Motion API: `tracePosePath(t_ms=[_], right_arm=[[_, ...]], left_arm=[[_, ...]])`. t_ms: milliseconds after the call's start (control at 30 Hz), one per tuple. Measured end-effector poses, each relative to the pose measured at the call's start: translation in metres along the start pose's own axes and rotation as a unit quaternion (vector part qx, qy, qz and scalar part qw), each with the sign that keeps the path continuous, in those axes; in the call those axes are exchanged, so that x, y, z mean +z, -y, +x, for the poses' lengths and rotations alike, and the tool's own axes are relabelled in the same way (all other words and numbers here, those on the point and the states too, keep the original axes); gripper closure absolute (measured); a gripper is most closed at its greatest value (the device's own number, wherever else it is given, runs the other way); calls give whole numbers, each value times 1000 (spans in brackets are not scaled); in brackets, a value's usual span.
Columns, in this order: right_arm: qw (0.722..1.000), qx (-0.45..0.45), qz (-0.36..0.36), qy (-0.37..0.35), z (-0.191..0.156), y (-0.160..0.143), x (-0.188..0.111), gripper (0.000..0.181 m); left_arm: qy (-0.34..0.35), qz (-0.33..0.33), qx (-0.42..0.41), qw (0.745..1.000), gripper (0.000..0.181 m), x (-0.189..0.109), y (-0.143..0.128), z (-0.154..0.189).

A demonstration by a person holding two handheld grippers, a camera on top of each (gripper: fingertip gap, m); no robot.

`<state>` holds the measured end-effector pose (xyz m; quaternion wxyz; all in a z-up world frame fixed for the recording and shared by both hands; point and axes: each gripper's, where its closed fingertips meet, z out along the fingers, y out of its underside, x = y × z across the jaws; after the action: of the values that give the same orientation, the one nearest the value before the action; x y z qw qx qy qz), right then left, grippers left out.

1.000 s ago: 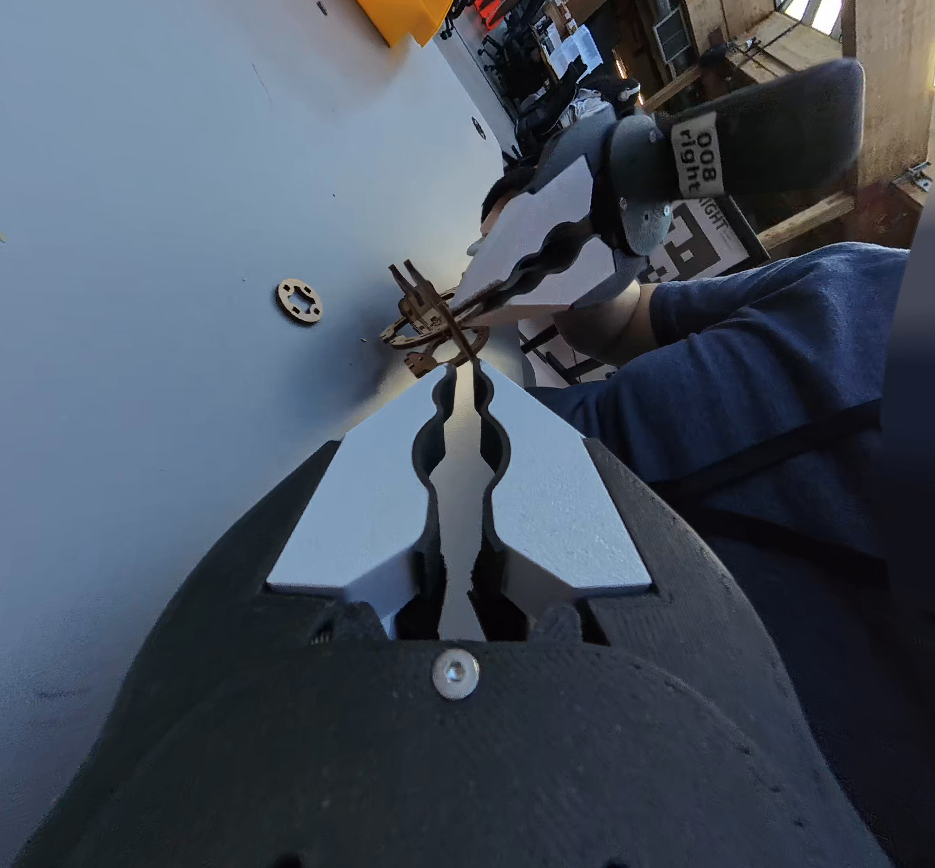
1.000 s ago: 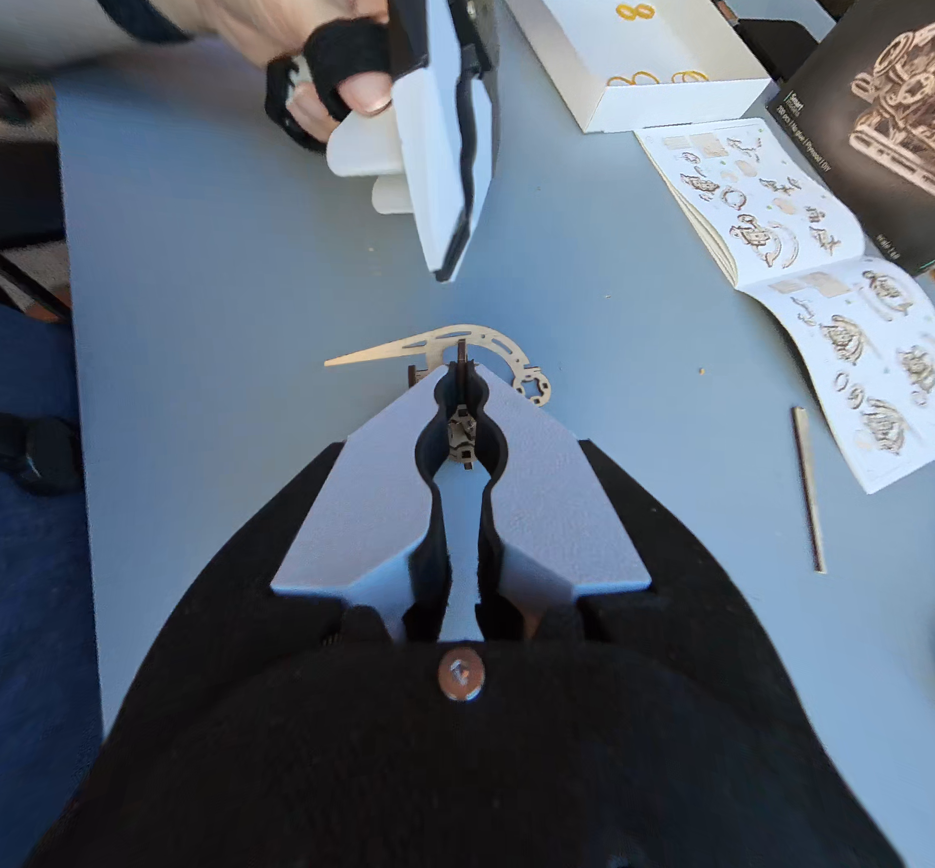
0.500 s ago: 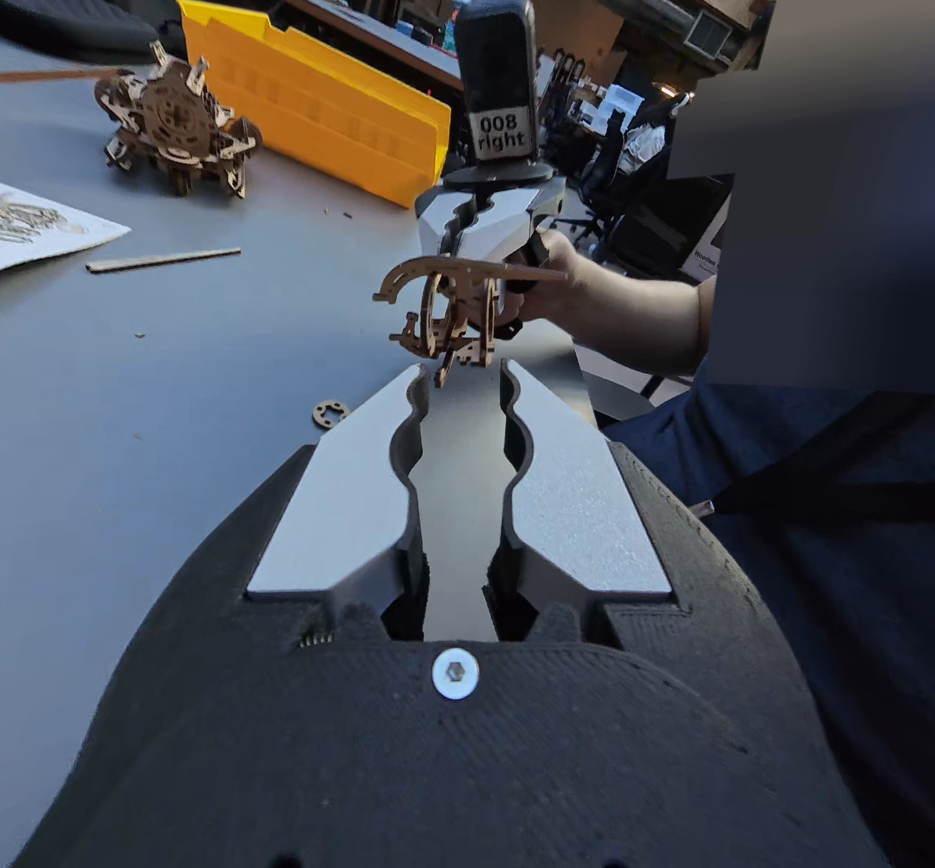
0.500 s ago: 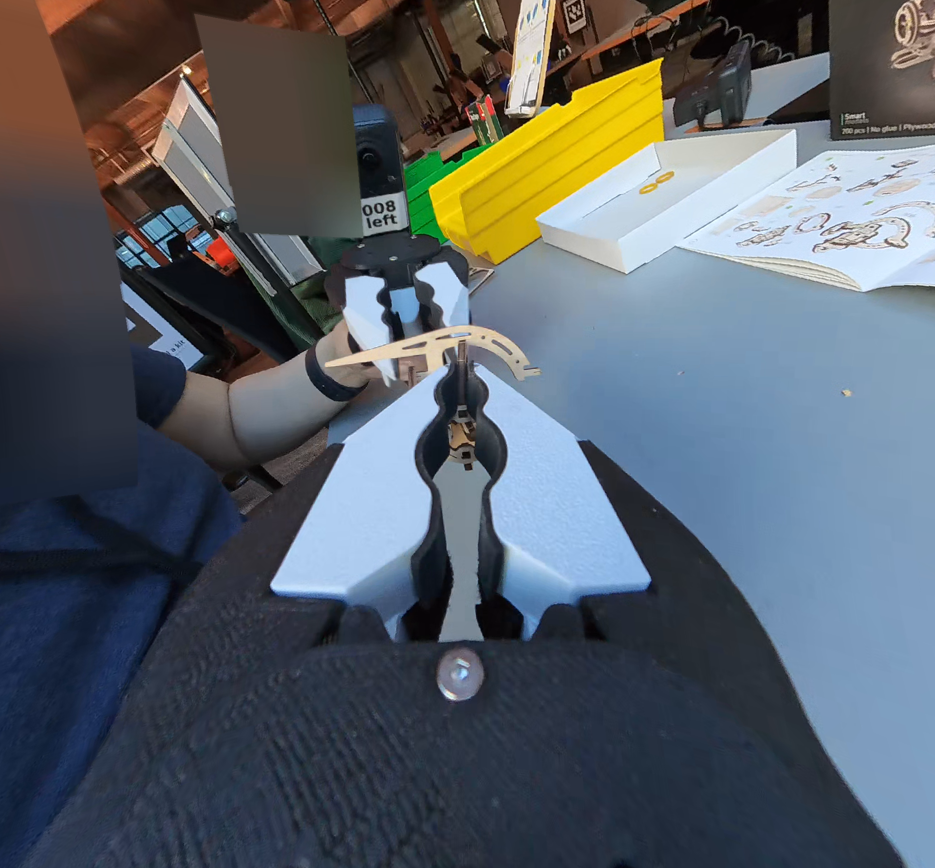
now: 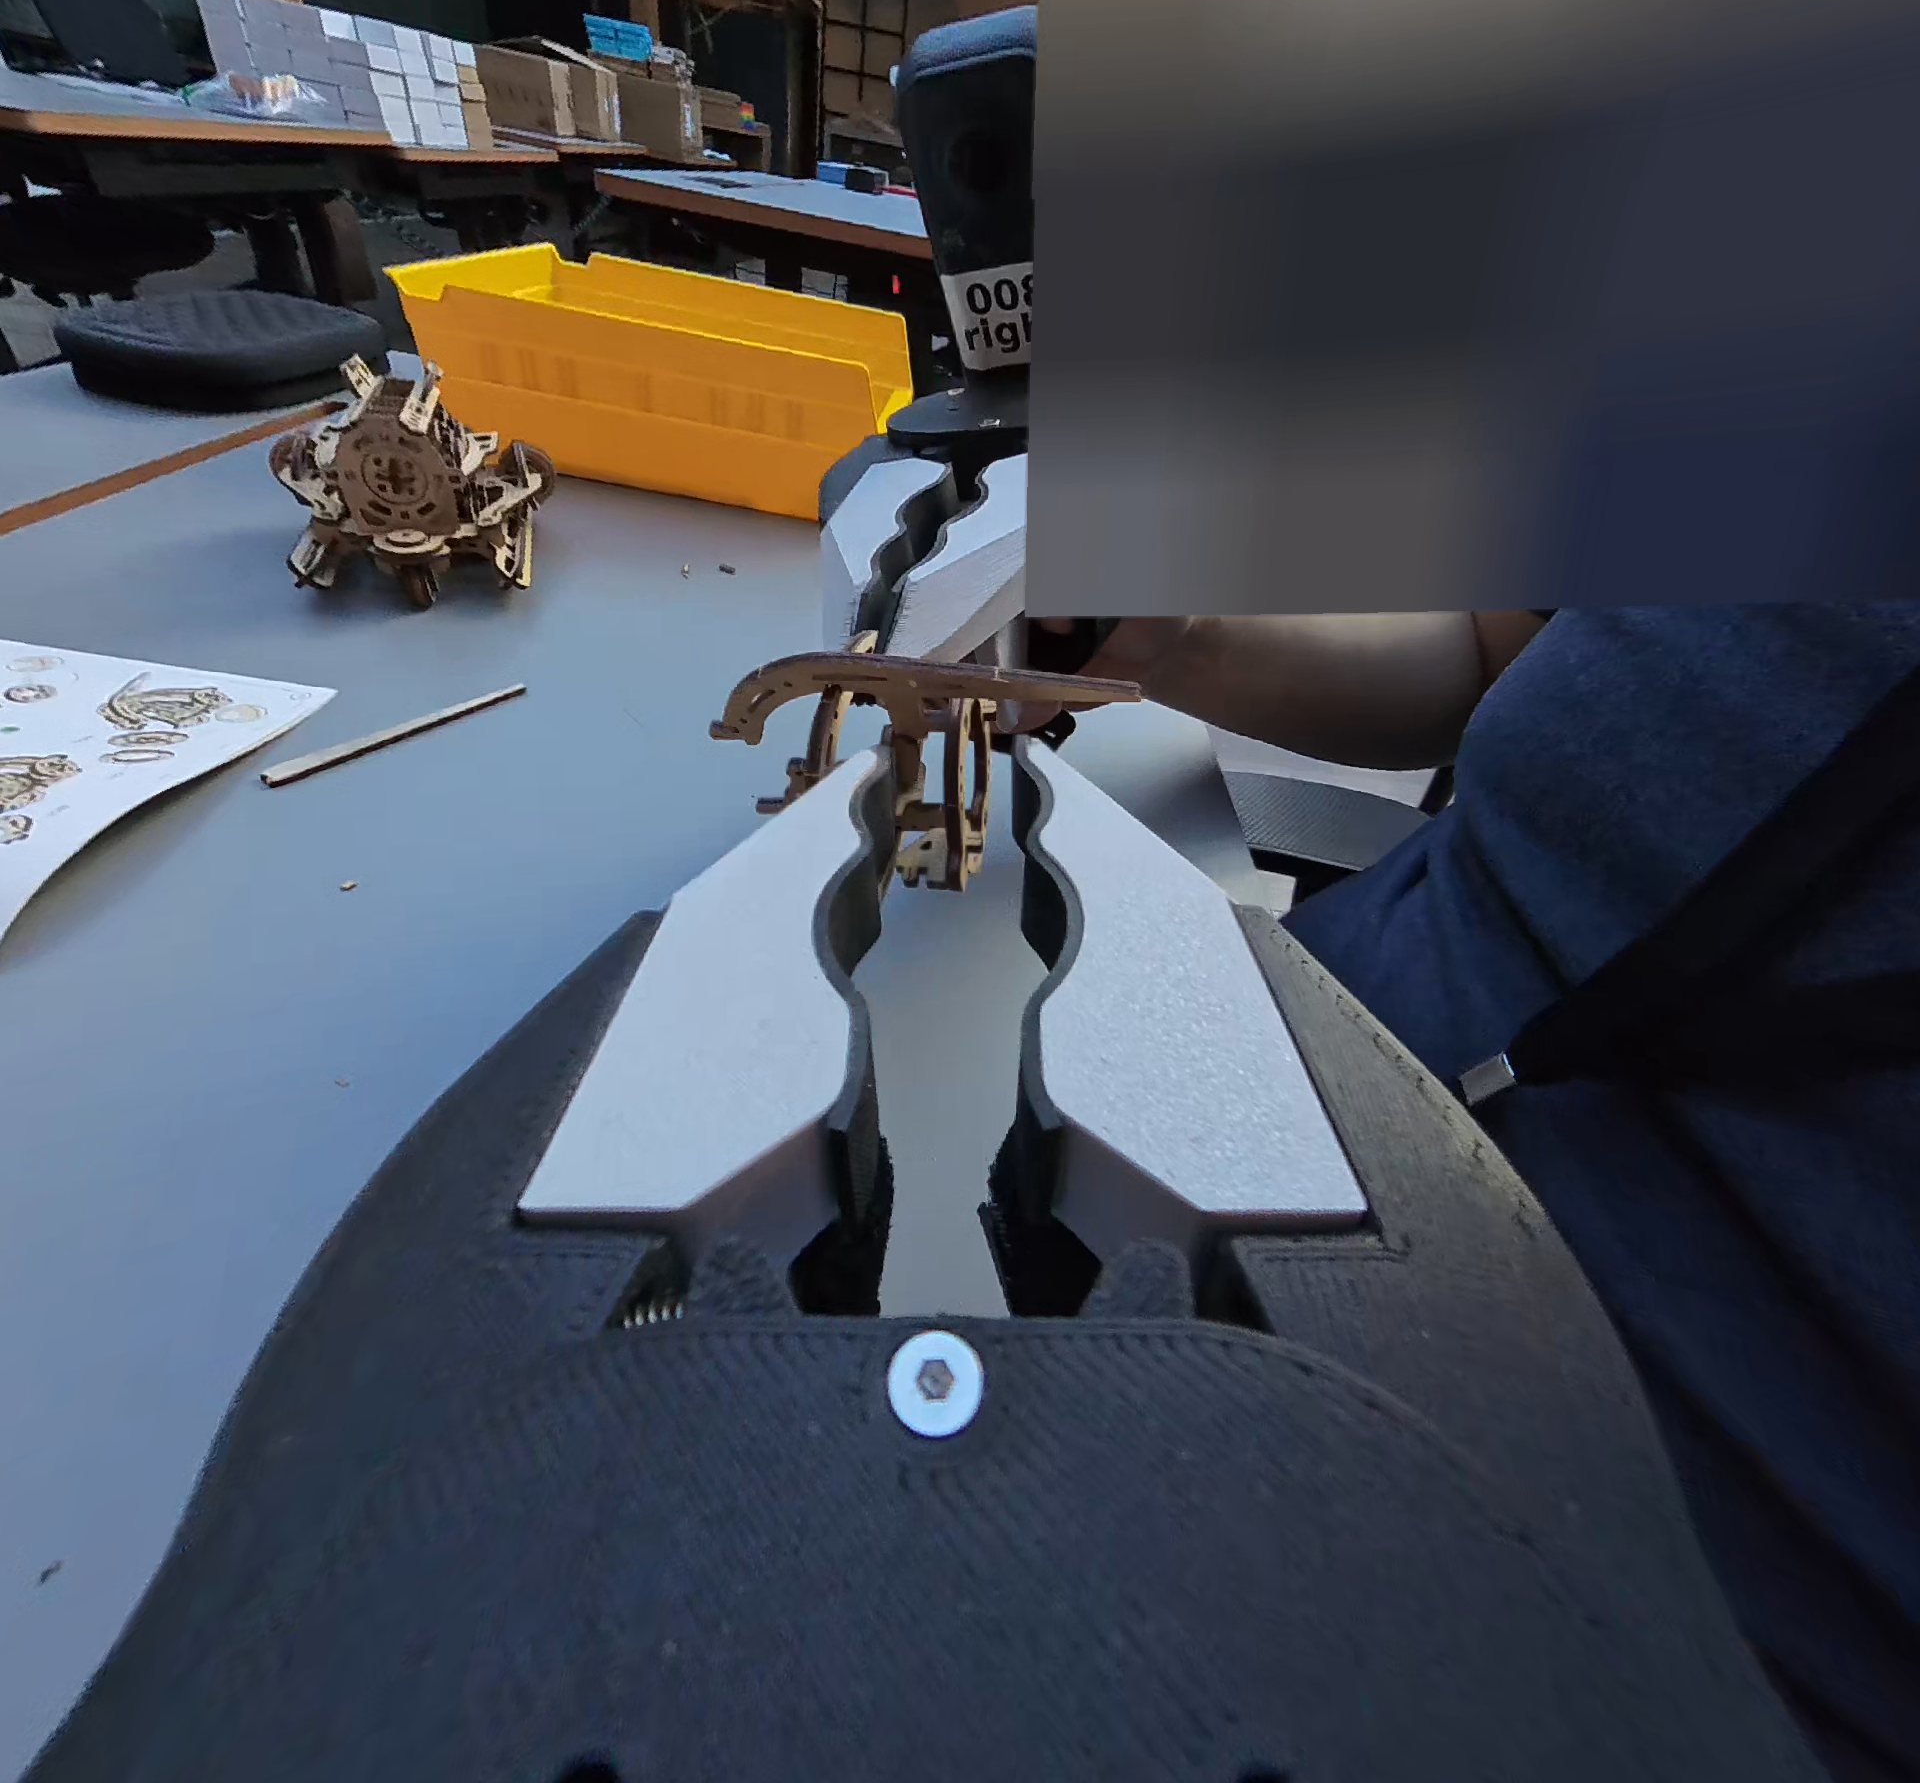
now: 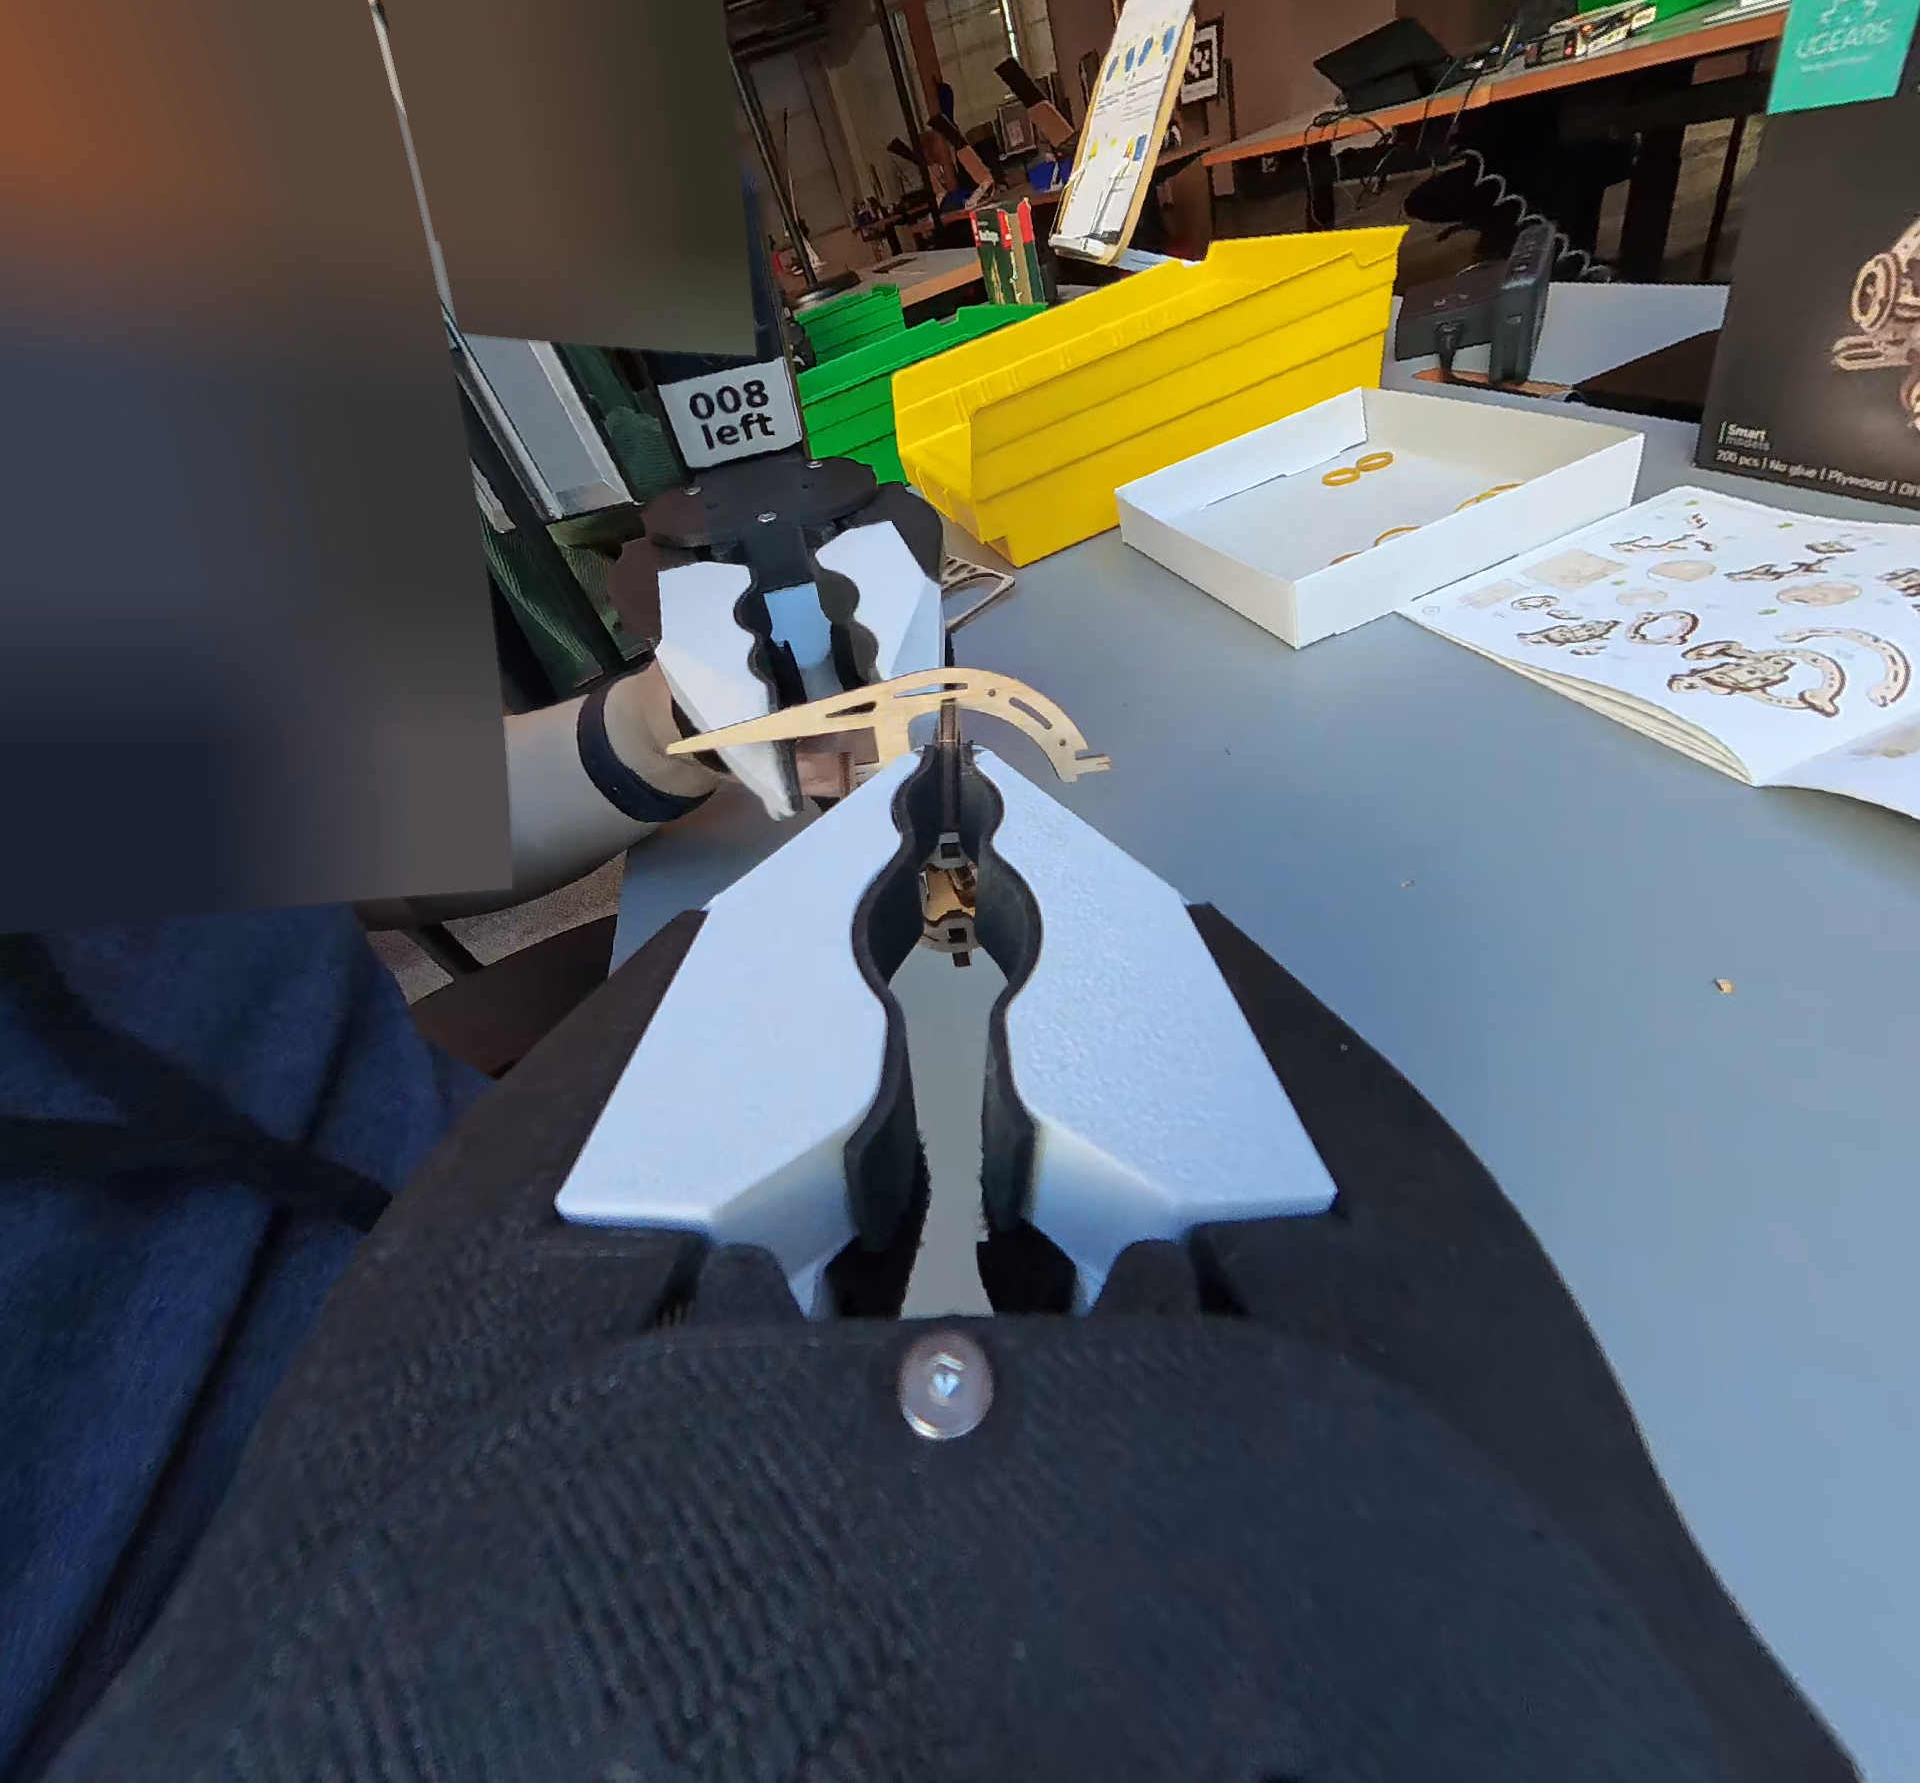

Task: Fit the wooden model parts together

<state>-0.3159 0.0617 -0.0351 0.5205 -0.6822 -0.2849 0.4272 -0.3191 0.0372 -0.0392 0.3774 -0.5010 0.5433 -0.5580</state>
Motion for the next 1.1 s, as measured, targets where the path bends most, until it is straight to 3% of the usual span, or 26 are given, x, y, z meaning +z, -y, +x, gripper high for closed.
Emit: tracePosePath(t_ms=[500, 1100], right_arm=[[999, -11, 40, 4, -9, 17, -1, 181], [998, -8, 57, 14, -14, 23, 1, 181]], left_arm=[[22, 62, 14, 998, 166, 0, 23, 2], [21, 115, 20, 993, 170, -6, 32, 5]])
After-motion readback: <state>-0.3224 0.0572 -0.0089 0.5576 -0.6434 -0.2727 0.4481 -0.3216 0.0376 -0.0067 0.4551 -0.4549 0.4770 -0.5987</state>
